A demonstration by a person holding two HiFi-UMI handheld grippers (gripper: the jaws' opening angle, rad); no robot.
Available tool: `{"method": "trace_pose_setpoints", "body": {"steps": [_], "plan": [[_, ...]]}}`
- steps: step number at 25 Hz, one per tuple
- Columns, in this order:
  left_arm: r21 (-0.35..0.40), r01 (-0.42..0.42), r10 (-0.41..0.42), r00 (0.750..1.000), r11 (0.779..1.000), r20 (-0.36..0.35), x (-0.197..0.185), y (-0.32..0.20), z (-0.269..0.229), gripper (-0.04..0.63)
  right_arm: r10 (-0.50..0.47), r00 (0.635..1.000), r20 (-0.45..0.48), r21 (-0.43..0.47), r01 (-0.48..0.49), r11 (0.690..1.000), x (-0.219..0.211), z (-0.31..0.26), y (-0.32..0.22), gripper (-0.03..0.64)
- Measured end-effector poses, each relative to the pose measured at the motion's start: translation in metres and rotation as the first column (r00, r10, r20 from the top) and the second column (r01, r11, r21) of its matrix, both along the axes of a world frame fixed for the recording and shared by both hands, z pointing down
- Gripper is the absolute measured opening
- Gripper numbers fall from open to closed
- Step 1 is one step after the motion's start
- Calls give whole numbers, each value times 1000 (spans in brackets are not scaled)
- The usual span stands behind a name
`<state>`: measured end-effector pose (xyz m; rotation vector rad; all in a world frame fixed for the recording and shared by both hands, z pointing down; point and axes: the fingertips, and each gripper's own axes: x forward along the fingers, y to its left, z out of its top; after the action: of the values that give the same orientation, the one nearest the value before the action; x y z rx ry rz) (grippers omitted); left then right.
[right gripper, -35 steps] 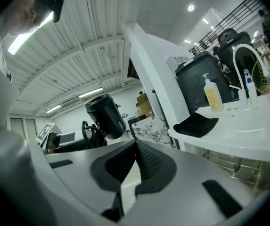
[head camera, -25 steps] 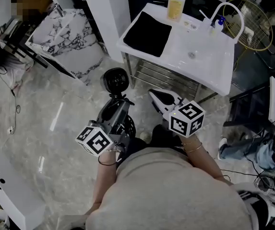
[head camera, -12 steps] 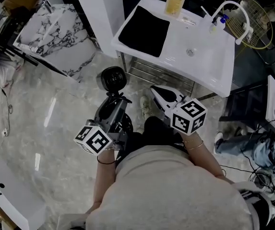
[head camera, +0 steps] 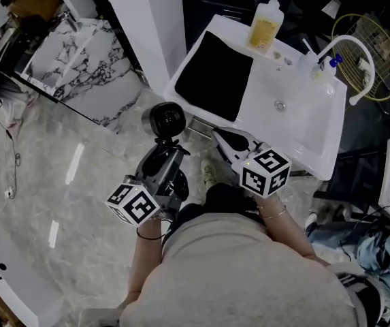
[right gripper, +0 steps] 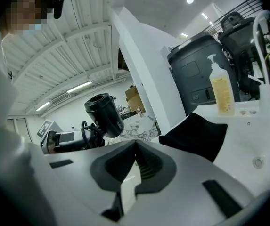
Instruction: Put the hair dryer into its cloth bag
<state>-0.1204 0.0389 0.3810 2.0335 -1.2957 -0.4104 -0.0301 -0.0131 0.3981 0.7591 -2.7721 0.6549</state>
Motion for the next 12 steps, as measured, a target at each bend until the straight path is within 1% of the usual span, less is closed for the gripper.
{"method": "trace_pose_setpoints", "body": {"steps": [2,4,7,12], "plan": [[7,3,-3,1000,1000,-3,-4,-27,-5,232,-17,1000,0,13,16,1000,-6,-4,-27,-2],[15,10,-10,1000,1000,10,-8,-53,-8,232,-26,1000,-11,22,27,999,-9,-5,-54,-1],[18,23,-24,999,1000,23,-12,-84,-8,232,-33,999,-21,11,33,999,-13,1,-91,-1],[14,60,-60,998,998,4,-17,-127,-2,232,-61,997,-42,13,61,998,-16,11,-140,-2]]}}
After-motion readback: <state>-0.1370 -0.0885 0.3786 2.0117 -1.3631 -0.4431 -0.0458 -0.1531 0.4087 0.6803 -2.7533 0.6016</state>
